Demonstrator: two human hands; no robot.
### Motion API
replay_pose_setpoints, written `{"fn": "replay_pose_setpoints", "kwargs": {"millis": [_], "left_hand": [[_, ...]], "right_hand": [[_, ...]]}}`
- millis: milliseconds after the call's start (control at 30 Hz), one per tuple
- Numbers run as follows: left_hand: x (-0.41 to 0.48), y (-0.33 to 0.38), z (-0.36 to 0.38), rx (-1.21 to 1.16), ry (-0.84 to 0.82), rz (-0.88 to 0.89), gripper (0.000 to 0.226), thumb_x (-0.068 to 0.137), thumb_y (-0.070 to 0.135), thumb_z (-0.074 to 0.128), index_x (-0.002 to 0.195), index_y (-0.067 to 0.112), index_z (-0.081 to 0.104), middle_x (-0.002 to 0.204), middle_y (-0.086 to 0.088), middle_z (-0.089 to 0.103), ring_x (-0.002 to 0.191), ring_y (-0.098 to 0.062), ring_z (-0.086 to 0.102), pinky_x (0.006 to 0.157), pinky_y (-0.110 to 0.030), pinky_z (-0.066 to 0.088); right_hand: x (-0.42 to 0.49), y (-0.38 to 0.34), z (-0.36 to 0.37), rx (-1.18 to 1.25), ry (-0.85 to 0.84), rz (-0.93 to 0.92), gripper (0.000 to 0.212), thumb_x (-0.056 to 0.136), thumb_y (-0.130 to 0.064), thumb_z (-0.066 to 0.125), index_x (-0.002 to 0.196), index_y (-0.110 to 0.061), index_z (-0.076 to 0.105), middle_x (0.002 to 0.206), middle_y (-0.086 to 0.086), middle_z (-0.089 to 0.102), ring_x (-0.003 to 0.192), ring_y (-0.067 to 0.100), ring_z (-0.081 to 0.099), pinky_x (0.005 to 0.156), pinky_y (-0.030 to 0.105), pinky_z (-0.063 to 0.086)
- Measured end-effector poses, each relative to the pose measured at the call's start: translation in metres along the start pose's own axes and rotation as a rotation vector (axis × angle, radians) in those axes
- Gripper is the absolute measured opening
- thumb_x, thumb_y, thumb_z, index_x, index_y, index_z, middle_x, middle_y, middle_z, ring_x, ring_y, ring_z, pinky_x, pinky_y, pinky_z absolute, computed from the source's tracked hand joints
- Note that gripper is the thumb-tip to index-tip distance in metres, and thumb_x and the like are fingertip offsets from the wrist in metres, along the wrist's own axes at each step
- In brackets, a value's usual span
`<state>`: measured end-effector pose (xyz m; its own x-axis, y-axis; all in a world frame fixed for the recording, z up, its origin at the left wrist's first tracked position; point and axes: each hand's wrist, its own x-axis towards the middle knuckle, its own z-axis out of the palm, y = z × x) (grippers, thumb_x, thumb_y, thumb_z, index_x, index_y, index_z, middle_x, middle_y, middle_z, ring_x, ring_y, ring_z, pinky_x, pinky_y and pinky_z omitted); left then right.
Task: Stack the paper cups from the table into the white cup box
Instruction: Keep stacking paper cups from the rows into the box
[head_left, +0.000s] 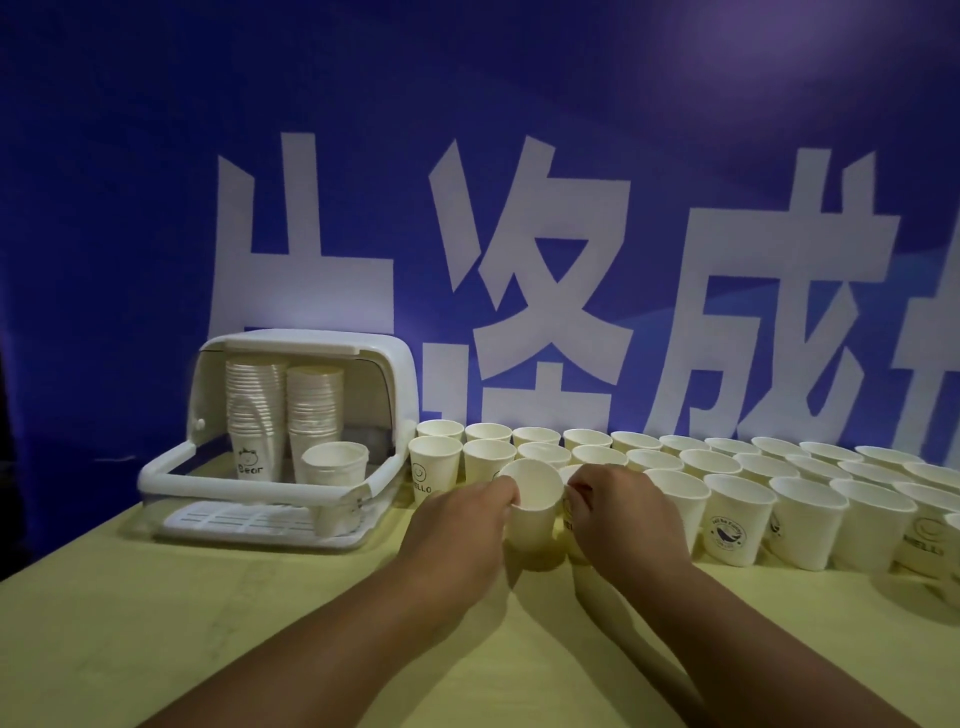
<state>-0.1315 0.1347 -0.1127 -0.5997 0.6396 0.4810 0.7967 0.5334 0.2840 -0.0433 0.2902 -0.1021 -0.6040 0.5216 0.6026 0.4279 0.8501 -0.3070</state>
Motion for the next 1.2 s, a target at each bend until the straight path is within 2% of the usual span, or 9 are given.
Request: {"fn": "replay_pose_setpoints", "kwargs": {"millis": [100,200,300,367,500,600,800,967,1200], "left_hand": [[0.001,-0.003,-0.015,-0.016,0.057,-0.002,0.016,0.109,0.031,0.042,0.096,0.030,0.050,0.096,0.010,0.064,0.084,-0.015,0.055,0.075,-0.039,0.053],[0.001,-0.007,-0.027,0.031,0.120,-0.007,0.007,0.108,0.027,0.047,0.102,0.031,0.049,0.109,0.008,0.067,0.090,-0.016,0.055,0.074,-0.033,0.050],[0.000,-0.018,-0.039,0.034,0.194,-0.039,0.010,0.107,0.025,0.050,0.114,0.031,0.051,0.119,0.009,0.065,0.095,-0.017,0.055,0.082,-0.032,0.051],[0.001,-0.026,-0.051,0.043,0.263,-0.036,0.010,0.108,0.028,0.046,0.116,0.029,0.051,0.116,0.007,0.064,0.090,-0.016,0.052,0.083,-0.033,0.048],[0.008,-0.051,-0.070,0.075,0.430,-0.055,0.017,0.107,0.027,0.038,0.098,0.024,0.051,0.093,0.003,0.062,0.080,-0.025,0.050,0.069,-0.035,0.031],[0.013,-0.072,-0.075,0.010,0.539,-0.148,0.022,0.107,0.029,0.035,0.091,0.023,0.049,0.082,0.005,0.056,0.075,-0.025,0.052,0.065,-0.038,0.040],[0.021,-0.101,-0.082,-0.077,0.703,-0.248,0.020,0.108,0.030,0.037,0.097,0.024,0.052,0.089,0.005,0.059,0.082,-0.023,0.057,0.076,-0.048,0.054],[0.019,-0.115,-0.078,0.010,0.728,-0.262,0.017,0.107,0.028,0.040,0.102,0.023,0.054,0.095,0.005,0.063,0.085,-0.021,0.056,0.078,-0.045,0.054],[0.016,-0.122,-0.071,0.149,0.551,-0.338,0.015,0.109,0.027,0.037,0.101,0.023,0.049,0.099,0.004,0.058,0.087,-0.022,0.049,0.083,-0.042,0.048]], "right_hand": [[0.001,-0.011,-0.005,0.038,0.029,-0.023,0.017,0.095,-0.038,0.060,0.105,-0.032,0.072,0.092,-0.014,0.071,0.073,0.005,0.059,0.069,0.021,0.053],[0.010,-0.029,-0.007,0.117,0.046,-0.029,0.018,0.096,-0.038,0.060,0.106,-0.030,0.072,0.093,-0.013,0.070,0.075,0.007,0.060,0.071,0.026,0.055],[0.020,-0.051,-0.007,0.210,0.037,-0.017,0.016,0.096,-0.036,0.060,0.105,-0.029,0.071,0.091,-0.013,0.066,0.076,0.006,0.059,0.067,0.022,0.047],[0.030,-0.065,-0.006,0.283,0.054,-0.025,0.014,0.096,-0.034,0.061,0.104,-0.027,0.071,0.089,-0.012,0.066,0.076,0.006,0.059,0.068,0.022,0.048],[0.049,-0.103,-0.001,0.414,0.117,-0.074,0.013,0.096,-0.031,0.060,0.101,-0.025,0.070,0.084,-0.010,0.066,0.076,0.007,0.060,0.072,0.030,0.055],[0.062,-0.133,0.007,0.515,0.123,-0.073,0.010,0.095,-0.031,0.062,0.094,-0.026,0.070,0.082,-0.011,0.066,0.075,0.009,0.061,0.071,0.035,0.057],[0.074,-0.168,0.029,0.700,0.128,-0.022,0.012,0.094,-0.030,0.063,0.085,-0.025,0.069,0.076,-0.013,0.063,0.075,0.009,0.062,0.071,0.038,0.058],[0.070,-0.167,0.048,0.732,0.148,0.012,0.010,0.095,-0.032,0.063,0.086,-0.034,0.061,0.079,-0.017,0.058,0.075,0.008,0.059,0.068,0.028,0.054],[0.072,-0.167,0.044,0.816,0.200,-0.019,0.007,0.097,-0.031,0.061,0.091,-0.031,0.063,0.088,-0.013,0.061,0.081,0.008,0.057,0.066,0.021,0.050]]}}
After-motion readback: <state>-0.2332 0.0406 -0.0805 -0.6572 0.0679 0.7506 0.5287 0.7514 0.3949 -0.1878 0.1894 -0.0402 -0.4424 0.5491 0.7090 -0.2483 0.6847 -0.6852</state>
